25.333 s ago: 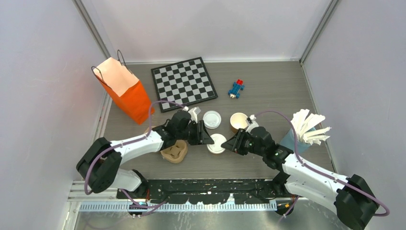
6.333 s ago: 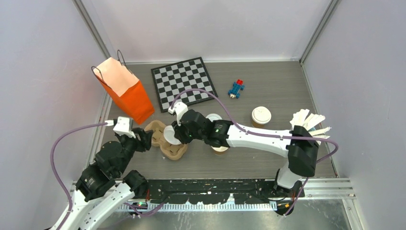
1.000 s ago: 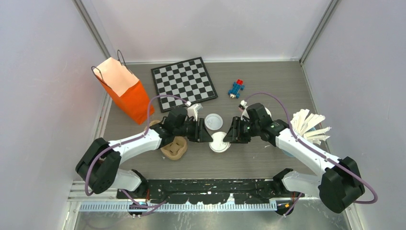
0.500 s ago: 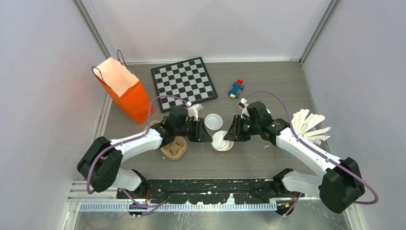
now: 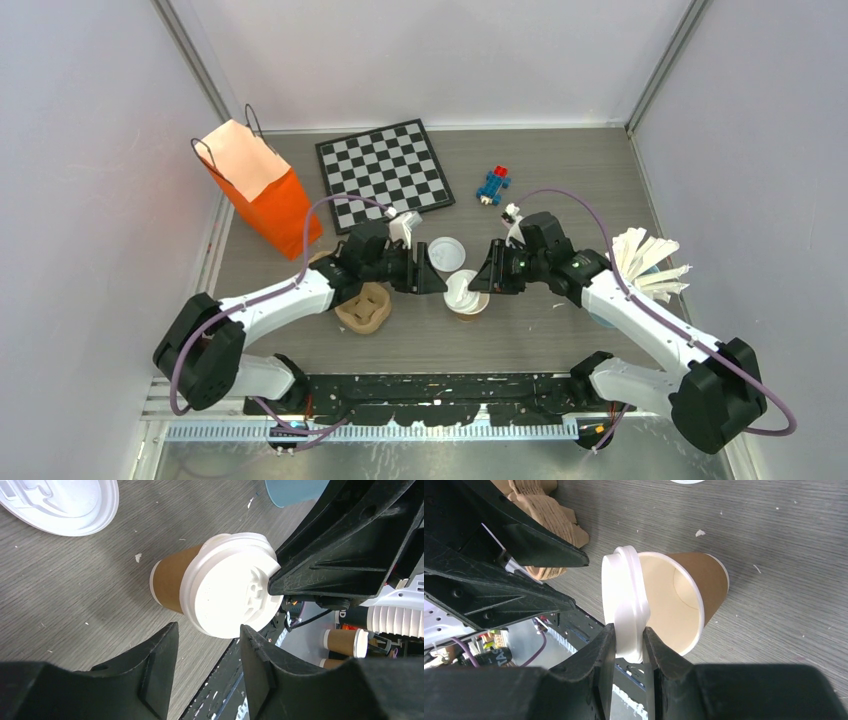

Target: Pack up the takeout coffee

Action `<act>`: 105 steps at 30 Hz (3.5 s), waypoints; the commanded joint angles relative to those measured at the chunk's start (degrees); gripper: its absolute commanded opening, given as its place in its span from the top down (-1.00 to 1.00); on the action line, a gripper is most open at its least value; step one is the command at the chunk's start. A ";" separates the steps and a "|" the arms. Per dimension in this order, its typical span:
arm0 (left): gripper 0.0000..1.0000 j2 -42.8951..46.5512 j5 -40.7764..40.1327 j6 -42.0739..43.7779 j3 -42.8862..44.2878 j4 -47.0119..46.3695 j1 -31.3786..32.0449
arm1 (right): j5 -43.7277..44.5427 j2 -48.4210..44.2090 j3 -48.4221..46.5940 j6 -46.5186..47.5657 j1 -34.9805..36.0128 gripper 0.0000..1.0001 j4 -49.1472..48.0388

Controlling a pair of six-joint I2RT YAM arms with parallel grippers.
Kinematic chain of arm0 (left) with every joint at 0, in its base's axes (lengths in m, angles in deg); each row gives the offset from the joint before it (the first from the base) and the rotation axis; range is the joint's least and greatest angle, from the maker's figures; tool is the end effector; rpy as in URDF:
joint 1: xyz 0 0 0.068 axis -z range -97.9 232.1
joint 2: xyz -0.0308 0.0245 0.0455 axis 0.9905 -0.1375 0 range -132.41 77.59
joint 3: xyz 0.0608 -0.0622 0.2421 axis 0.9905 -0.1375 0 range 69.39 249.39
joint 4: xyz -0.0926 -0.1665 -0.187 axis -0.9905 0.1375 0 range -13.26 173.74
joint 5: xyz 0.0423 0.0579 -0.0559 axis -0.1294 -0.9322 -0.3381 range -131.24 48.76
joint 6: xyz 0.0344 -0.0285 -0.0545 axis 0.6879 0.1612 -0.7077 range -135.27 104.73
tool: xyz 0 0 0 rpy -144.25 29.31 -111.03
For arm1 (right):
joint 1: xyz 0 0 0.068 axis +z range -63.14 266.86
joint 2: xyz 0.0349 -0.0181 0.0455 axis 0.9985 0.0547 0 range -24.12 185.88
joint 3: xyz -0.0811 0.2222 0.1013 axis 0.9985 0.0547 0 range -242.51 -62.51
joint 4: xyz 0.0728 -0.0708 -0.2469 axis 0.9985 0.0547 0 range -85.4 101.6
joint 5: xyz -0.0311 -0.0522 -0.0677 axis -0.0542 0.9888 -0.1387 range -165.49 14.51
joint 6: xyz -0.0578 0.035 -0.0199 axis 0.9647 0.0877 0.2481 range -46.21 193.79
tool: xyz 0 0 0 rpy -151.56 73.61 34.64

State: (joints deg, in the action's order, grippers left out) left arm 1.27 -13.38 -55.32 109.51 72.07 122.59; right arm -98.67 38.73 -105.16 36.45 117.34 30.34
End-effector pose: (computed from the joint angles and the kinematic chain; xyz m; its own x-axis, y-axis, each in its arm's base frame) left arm 0.2150 -0.2190 0.1893 -0.8687 -0.0063 -0.4952 0.4154 0.5352 -0.7355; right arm 0.2052 0.1470 0.2126 -0.9183 0.1066 -0.3813 -0.1826 0.7406 0.6467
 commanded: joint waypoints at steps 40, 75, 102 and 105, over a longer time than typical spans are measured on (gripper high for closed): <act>0.12 -4.20 2.13 -0.46 3.74 -2.44 0.99 | -6.71 -2.52 3.19 3.53 -8.16 0.14 -0.43; 0.23 -7.06 4.56 -3.37 5.48 -7.90 2.05 | 0.98 -8.59 -2.05 4.27 -8.17 0.12 7.23; 0.25 -8.13 3.49 -2.16 7.52 -4.77 2.22 | 16.75 -0.02 -6.91 7.37 6.68 -0.01 11.93; 0.25 -8.00 3.34 -2.11 7.35 -4.80 2.22 | 15.94 0.34 -6.26 6.50 7.06 0.00 10.75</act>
State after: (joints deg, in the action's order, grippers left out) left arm -7.58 -9.78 -58.31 115.54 67.79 124.62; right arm -83.26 38.78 -110.58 42.66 123.70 42.60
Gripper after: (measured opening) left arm 0.375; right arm 0.503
